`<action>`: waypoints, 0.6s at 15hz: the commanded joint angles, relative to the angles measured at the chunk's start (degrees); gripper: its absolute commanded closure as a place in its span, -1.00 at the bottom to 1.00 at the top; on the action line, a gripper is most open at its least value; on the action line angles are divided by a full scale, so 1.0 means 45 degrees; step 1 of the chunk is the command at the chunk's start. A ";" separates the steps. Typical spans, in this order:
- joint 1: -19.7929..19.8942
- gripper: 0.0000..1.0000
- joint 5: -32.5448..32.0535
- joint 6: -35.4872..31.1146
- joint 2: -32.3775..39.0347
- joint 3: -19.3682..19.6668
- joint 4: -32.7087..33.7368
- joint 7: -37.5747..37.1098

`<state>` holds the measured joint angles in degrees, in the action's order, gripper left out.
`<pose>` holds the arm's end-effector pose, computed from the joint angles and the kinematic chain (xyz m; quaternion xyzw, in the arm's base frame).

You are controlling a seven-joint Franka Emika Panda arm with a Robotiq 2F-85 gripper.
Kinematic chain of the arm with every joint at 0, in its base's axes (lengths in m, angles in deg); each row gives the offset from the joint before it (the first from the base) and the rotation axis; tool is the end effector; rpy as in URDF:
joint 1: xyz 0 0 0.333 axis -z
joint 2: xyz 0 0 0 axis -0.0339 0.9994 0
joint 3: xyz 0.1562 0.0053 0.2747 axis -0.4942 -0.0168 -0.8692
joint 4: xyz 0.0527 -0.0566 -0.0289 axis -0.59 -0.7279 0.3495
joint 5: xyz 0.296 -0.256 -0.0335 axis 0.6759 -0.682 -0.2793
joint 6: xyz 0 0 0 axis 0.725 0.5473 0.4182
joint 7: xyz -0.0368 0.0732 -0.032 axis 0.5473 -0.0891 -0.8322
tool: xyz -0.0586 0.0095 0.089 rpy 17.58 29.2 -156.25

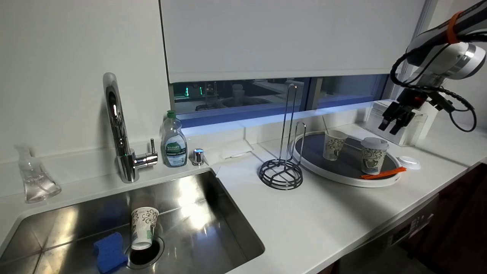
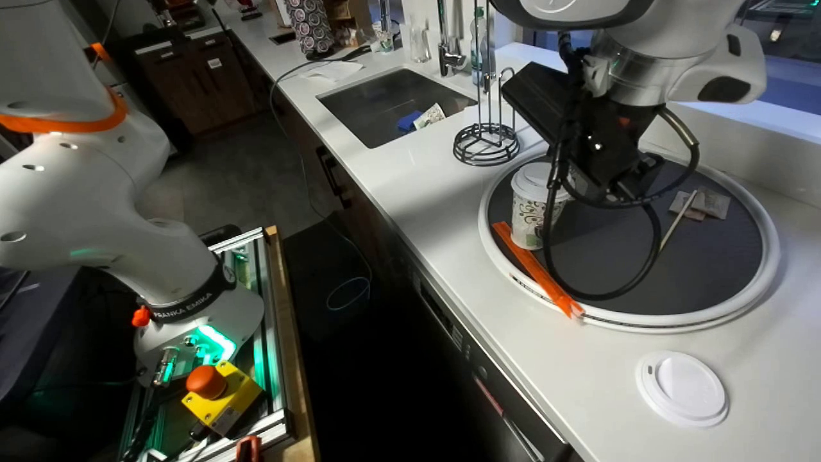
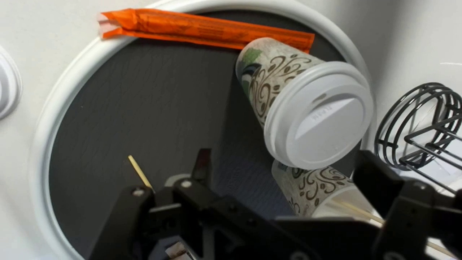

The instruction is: Move the chopstick in the right cup to the tray, and then close the cup

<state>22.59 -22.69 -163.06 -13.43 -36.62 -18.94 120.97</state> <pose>0.5562 -0.2733 0.3790 -0.9842 -0.0295 -0.0609 0.1638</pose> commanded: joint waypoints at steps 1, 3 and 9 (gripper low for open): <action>-0.0173 -1.00 -0.0335 -0.0428 -0.0694 0.0084 -0.0653 -0.0071; -0.0240 -1.00 -0.0463 -0.0533 -0.0958 0.0099 -0.0837 -0.0072; -0.0653 -1.00 -0.1207 -0.0762 -0.1679 0.0138 -0.1408 -0.0529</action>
<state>21.35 -25.55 -163.98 -17.97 -36.58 -21.70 120.69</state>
